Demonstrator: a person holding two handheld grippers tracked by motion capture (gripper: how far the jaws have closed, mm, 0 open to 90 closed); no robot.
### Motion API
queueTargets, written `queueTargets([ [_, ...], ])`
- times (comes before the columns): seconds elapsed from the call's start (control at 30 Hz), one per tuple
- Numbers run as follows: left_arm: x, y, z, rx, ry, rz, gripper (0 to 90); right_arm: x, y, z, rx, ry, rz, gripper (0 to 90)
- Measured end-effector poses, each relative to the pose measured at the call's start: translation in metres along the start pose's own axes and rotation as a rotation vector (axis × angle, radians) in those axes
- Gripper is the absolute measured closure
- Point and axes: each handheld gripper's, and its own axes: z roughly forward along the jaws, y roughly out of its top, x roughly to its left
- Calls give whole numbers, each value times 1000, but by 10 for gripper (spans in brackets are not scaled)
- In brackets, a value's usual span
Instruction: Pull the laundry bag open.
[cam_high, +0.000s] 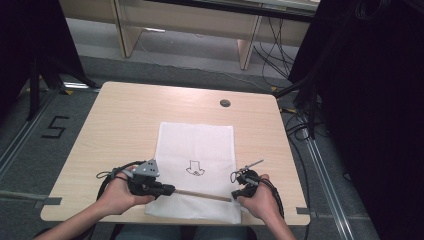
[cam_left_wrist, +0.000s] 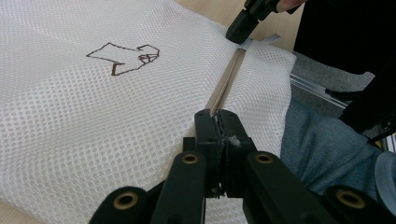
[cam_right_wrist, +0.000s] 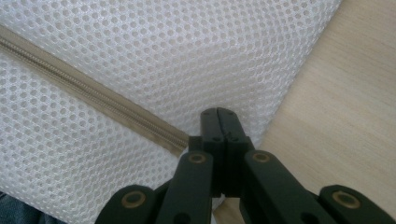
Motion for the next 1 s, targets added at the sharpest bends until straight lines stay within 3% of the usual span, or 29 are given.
queueTargets([
  [0.1, 1, 0, -4, -2, 7, -5, 875, 0, 0, 0, 2, 2, 1, 900],
  [0.13, 2, 0, -5, -4, 8, -3, 875, 2, 0, -1, 12, -9, 23, 900],
  [0.37, 2, -3, -7, -5, 13, -9, 875, 2, 0, -1, 12, -12, 19, 900],
  [0.4, 3, -2, -7, -6, 5, 10, 875, 2, 0, -1, 10, -9, 22, 900],
  [0.47, 2, -3, -7, -3, 10, -12, 875, 2, 0, -1, 11, -9, 22, 900],
  [0.6, 3, -4, -8, 1, 9, 6, 875, 0, 0, 0, 2, 4, 0, 900],
  [0.67, 3, -5, -10, -1, 12, -10, 875, 0, 0, 0, 2, 3, 0, 900],
  [0.73, 4, -5, -12, 7, 31, -5, 875, 1, 0, -1, 10, -9, 21, 900],
  [0.77, 4, -5, -12, 1, 17, -10, 875, 1, 0, 0, 0, -2, 4, 900],
  [0.83, 4, -5, -12, -1, 15, 8, 875, 2, 0, -1, 13, -11, 20, 900],
  [0.9, 4, -6, -12, 0, 25, -10, 875, 2, 0, -1, 11, -10, 23, 900],
  [1.0, 5, -7, -13, -3, 20, -3, 875, 1, 0, 0, 1, -4, 3, 900],
])
